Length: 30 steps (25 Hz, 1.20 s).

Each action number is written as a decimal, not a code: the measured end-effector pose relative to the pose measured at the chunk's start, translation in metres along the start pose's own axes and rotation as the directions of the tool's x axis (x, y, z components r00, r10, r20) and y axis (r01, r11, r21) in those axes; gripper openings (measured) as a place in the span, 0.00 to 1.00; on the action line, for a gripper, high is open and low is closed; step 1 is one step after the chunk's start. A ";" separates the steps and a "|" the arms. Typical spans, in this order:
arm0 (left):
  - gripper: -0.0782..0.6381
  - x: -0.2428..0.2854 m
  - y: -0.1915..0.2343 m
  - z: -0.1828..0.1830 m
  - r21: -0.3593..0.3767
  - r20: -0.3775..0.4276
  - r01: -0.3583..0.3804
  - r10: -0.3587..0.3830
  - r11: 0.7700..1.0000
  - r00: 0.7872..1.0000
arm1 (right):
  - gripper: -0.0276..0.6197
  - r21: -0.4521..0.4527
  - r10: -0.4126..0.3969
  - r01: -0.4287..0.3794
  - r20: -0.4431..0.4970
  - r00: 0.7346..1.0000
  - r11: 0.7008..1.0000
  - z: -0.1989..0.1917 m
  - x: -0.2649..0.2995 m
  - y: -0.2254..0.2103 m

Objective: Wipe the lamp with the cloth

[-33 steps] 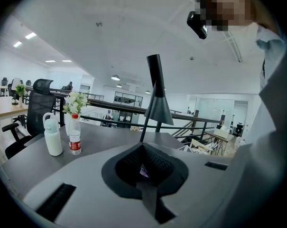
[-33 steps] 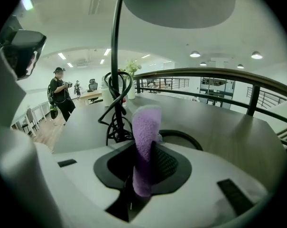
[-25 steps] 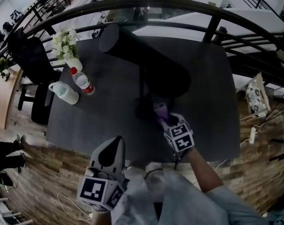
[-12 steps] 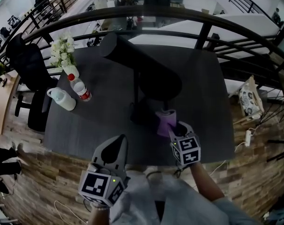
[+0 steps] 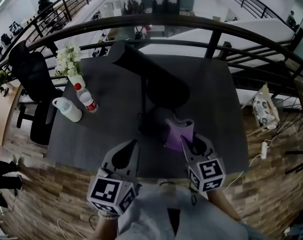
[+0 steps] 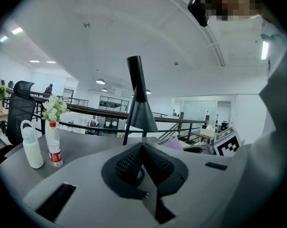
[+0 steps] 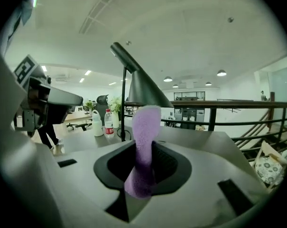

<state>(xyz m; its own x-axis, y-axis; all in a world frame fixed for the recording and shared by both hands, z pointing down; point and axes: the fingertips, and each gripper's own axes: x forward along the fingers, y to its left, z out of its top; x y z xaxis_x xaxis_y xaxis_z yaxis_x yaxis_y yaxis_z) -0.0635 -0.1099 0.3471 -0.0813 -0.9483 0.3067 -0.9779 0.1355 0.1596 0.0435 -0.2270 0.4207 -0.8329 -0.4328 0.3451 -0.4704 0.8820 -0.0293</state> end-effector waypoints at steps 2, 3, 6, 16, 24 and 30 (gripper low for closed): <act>0.12 0.001 -0.002 0.002 0.006 0.004 0.004 -0.004 1.000 1.000 | 0.18 0.005 -0.007 0.007 0.027 1.000 1.000 0.011 -0.009 0.001; 0.12 0.002 -0.003 0.003 0.011 0.000 0.004 -0.004 1.000 1.000 | 0.18 0.005 -0.009 0.009 0.042 0.999 1.000 0.017 -0.012 0.001; 0.12 0.002 -0.004 0.007 0.024 0.003 0.013 -0.013 1.000 1.000 | 0.18 0.005 0.000 0.000 0.074 0.997 1.000 0.033 -0.018 0.005; 0.12 -0.001 -0.006 0.010 0.027 0.017 0.018 -0.018 0.999 1.000 | 0.18 0.001 -0.031 0.031 0.150 0.988 1.000 0.058 -0.029 0.003; 0.12 -0.005 -0.001 0.009 0.016 0.024 0.002 -0.002 1.000 1.000 | 0.18 -0.007 -0.033 0.034 0.143 0.989 0.999 0.055 -0.024 0.000; 0.12 -0.005 0.004 0.011 0.012 0.026 -0.015 0.015 1.000 1.000 | 0.18 0.000 -0.021 0.021 0.130 0.991 1.000 0.053 -0.020 0.003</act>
<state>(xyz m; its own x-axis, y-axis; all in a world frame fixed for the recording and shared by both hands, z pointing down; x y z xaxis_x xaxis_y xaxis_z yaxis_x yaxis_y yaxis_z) -0.0687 -0.1075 0.3357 -0.1008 -0.9535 0.2841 -0.9788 0.1462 0.1436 0.0436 -0.2253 0.3642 -0.8534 -0.4720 0.2211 -0.4882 0.8724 -0.0222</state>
